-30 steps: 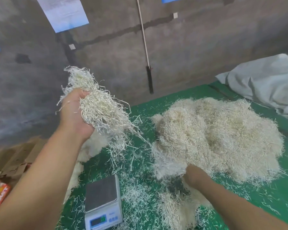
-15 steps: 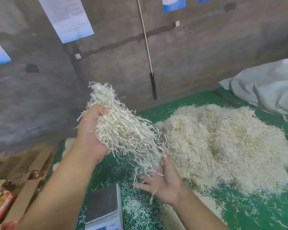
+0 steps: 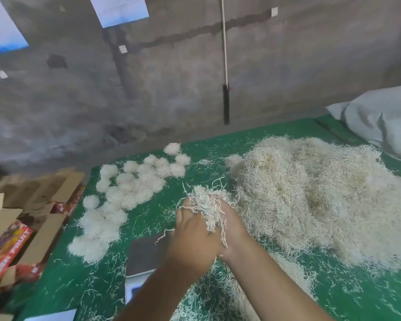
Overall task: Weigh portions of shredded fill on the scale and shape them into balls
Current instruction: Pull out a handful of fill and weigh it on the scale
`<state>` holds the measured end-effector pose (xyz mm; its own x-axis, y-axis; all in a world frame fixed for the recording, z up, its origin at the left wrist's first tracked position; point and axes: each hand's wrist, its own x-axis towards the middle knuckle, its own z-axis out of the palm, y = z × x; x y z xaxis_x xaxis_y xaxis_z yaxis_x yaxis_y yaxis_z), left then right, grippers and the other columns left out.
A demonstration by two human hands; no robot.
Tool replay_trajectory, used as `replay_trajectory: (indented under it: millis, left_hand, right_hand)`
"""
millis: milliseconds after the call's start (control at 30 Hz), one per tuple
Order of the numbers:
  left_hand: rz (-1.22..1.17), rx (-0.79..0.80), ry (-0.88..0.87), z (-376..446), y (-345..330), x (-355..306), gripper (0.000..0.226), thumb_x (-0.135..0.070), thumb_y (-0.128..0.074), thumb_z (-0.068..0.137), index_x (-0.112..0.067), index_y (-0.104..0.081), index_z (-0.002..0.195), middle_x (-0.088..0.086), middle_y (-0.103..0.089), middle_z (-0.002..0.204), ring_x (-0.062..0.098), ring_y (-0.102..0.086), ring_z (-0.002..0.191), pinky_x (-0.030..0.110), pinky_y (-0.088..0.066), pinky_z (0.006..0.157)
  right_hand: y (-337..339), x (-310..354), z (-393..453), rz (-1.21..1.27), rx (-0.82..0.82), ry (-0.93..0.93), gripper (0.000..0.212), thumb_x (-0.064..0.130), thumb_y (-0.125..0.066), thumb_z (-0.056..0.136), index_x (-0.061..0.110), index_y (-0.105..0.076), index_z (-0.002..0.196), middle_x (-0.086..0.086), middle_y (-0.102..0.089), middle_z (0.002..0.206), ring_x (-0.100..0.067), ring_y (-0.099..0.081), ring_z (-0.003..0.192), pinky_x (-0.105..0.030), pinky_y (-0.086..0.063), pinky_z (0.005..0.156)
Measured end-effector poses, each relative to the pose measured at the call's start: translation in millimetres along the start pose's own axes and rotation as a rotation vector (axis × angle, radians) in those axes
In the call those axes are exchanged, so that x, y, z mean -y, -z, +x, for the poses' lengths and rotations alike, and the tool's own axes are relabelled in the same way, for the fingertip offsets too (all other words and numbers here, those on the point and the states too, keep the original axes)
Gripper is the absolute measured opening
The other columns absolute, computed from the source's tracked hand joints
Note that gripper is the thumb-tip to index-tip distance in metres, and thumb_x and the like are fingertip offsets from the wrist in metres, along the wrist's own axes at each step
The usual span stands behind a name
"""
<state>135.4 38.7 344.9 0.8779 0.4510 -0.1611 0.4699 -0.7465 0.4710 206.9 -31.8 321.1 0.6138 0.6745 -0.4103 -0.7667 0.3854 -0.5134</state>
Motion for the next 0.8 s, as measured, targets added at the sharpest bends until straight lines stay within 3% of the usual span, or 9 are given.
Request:
replay_trajectory:
  millis: [133, 267, 333, 400, 467, 533, 633, 733, 800]
  left_hand:
    - [-0.228, 0.039, -0.090, -29, 16, 14, 0.019, -0.037, -0.062, 0.094, -0.030, -0.056, 0.078, -0.013, -0.053, 0.090, -0.007, -0.051, 0.057, 0.011, -0.042, 0.050]
    - [-0.741, -0.017, 0.044, -39, 22, 56, 0.024, -0.040, -0.061, 0.096, -0.046, -0.070, 0.118, -0.013, -0.074, 0.121, 0.003, -0.069, 0.102, 0.028, -0.058, 0.087]
    - [-1.212, 0.199, 0.391, -34, 14, 68, 0.039, -0.049, -0.050, 0.104, -0.027, -0.064, 0.133, 0.012, -0.063, 0.143, 0.027, -0.061, 0.128, 0.055, -0.046, 0.111]
    - [-1.777, 0.441, 0.770, -30, -1, 75, 0.071, -0.070, -0.045, 0.097, -0.009, -0.057, 0.133, 0.034, -0.056, 0.134, 0.048, -0.055, 0.123, 0.069, -0.044, 0.104]
    - [-1.893, 0.481, 0.867, -32, -11, 78, 0.076, -0.064, -0.043, 0.102, 0.000, -0.047, 0.142, 0.037, -0.051, 0.138, 0.051, -0.048, 0.134, 0.070, -0.037, 0.110]
    - [-1.848, 0.397, 0.950, -26, 3, 77, 0.069, -0.041, -0.051, 0.108, 0.020, -0.046, 0.140, 0.037, -0.051, 0.145, 0.043, -0.036, 0.147, 0.053, -0.008, 0.130]
    - [-1.814, 0.399, 0.815, -15, 12, 65, 0.079, -0.073, -0.082, 0.065, 0.004, -0.078, 0.079, 0.037, -0.061, 0.096, 0.016, -0.066, 0.088, 0.038, -0.035, 0.119]
    - [-1.865, 0.204, 0.794, -16, 9, 74, 0.033, -0.038, -0.059, 0.090, -0.010, -0.074, 0.082, 0.018, -0.071, 0.080, 0.029, -0.070, 0.074, 0.042, -0.057, 0.089]
    - [-1.828, 0.193, 0.800, -16, 9, 75, 0.035, -0.033, -0.054, 0.091, -0.010, -0.074, 0.075, 0.016, -0.073, 0.078, 0.032, -0.074, 0.068, 0.043, -0.058, 0.079]
  right_hand:
    - [9, -12, 8, -0.051, -0.167, 0.109, 0.027, 0.030, -0.066, 0.091, 0.011, -0.078, 0.075, -0.010, -0.071, 0.075, -0.026, -0.069, 0.063, -0.032, -0.057, 0.059]
    - [11, -9, 12, -0.011, -0.328, 0.115, 0.035, 0.042, -0.058, 0.104, 0.011, -0.071, 0.092, -0.013, -0.073, 0.086, -0.028, -0.069, 0.071, -0.037, -0.056, 0.063]
    - [13, -12, 13, 0.030, -0.344, 0.097, 0.043, 0.048, -0.057, 0.103, 0.008, -0.072, 0.099, -0.021, -0.074, 0.100, -0.033, -0.072, 0.083, -0.042, -0.058, 0.074]
    - [8, -20, 12, -0.015, -0.287, 0.053, 0.050, 0.049, -0.064, 0.095, 0.002, -0.081, 0.095, -0.032, -0.075, 0.107, -0.042, -0.077, 0.092, -0.048, -0.064, 0.081]
    - [-6, -30, 7, -0.160, -0.175, -0.011, 0.048, 0.052, -0.073, 0.071, 0.006, -0.081, 0.063, -0.026, -0.077, 0.082, -0.033, -0.079, 0.069, -0.045, -0.067, 0.066]
    - [-25, -41, -1, -0.385, -0.114, -0.039, 0.036, 0.046, -0.072, 0.076, 0.014, -0.083, 0.087, -0.019, -0.075, 0.085, -0.019, -0.076, 0.064, -0.037, -0.065, 0.064]
    - [-23, -62, -1, -1.064, -0.158, 0.179, 0.048, 0.036, -0.069, 0.096, 0.021, -0.060, 0.141, -0.003, -0.071, 0.123, -0.018, -0.072, 0.106, -0.048, -0.059, 0.100]
    - [-8, -80, 1, -1.442, -0.009, 0.480, 0.011, 0.030, -0.064, 0.091, 0.030, -0.071, 0.100, 0.011, -0.069, 0.106, -0.011, -0.068, 0.096, -0.041, -0.058, 0.088]
    - [-11, -85, -4, -1.516, -0.012, 0.539, 0.020, 0.055, -0.056, 0.094, 0.038, -0.065, 0.098, 0.014, -0.062, 0.116, -0.011, -0.063, 0.103, -0.037, -0.050, 0.094]
